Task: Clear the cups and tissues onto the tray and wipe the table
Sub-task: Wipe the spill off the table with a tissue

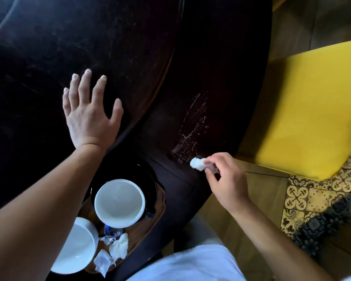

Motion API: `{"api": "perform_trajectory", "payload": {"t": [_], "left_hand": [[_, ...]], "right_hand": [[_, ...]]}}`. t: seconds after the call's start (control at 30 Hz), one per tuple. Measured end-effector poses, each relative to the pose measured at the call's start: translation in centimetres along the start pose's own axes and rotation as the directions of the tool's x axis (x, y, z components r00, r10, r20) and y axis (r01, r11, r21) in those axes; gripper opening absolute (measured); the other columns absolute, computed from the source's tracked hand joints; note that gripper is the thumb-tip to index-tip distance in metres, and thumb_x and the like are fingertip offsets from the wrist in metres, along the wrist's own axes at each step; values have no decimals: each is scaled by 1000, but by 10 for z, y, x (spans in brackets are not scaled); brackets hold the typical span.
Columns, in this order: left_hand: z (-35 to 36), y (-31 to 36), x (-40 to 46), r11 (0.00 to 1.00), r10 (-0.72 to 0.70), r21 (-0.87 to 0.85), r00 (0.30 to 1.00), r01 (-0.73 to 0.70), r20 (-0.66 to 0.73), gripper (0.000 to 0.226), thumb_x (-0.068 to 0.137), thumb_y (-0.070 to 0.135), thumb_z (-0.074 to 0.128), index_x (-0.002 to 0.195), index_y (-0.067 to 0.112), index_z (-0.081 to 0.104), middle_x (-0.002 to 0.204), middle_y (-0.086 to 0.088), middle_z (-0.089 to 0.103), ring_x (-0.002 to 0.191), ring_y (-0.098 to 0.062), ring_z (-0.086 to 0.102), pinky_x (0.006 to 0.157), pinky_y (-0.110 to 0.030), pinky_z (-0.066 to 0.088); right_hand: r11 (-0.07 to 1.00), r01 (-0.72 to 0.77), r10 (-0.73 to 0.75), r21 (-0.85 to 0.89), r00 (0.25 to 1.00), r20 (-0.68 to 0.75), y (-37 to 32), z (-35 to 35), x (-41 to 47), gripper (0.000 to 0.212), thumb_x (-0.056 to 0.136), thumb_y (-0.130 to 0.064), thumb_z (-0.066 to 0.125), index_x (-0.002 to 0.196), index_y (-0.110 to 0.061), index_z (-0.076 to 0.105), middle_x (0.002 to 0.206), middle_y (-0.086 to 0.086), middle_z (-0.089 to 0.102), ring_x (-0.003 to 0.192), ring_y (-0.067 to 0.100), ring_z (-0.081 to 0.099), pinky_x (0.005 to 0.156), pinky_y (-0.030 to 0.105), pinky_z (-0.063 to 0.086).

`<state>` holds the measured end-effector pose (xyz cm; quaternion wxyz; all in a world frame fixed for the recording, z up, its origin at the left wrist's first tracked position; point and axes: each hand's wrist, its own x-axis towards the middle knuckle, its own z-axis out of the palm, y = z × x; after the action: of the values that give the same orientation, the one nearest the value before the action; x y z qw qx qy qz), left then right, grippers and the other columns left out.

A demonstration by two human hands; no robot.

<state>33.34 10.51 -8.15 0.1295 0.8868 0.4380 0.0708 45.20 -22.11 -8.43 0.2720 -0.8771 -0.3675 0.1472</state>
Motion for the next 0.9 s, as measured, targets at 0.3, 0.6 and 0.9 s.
{"api": "perform_trajectory", "payload": {"t": [0.3,0.6,0.9], "left_hand": [[1,-1,0,1000,3,7,1000,-3,-1,61,100,51,45,155,25,38,168,0,22,157,-26,10,127,-44,2],[1,-1,0,1000,4,2,1000,-4,1,61,100,51,44,155,25,38,169,-1,21,157,-26,10,127,-46,3],[2,-1,0,1000,1,8,1000,-1,-8,61,100,51,44,154,25,39,168,0,22,157,-25,11,127,-45,4]], "right_hand": [[975,171,-175,-140,984,-18,2,12,98,20,79,-5,69,94,-16,74,96,2,67,87,25,64,79,37,53],[1000,6,-13,-30,972,-235,-4,-8,199,20,86,-20,64,104,-18,73,101,0,70,87,10,64,75,18,46],[987,72,-80,-143,996,-48,0,8,152,16,83,-12,65,97,-17,71,100,4,67,90,25,66,75,40,55]]}}
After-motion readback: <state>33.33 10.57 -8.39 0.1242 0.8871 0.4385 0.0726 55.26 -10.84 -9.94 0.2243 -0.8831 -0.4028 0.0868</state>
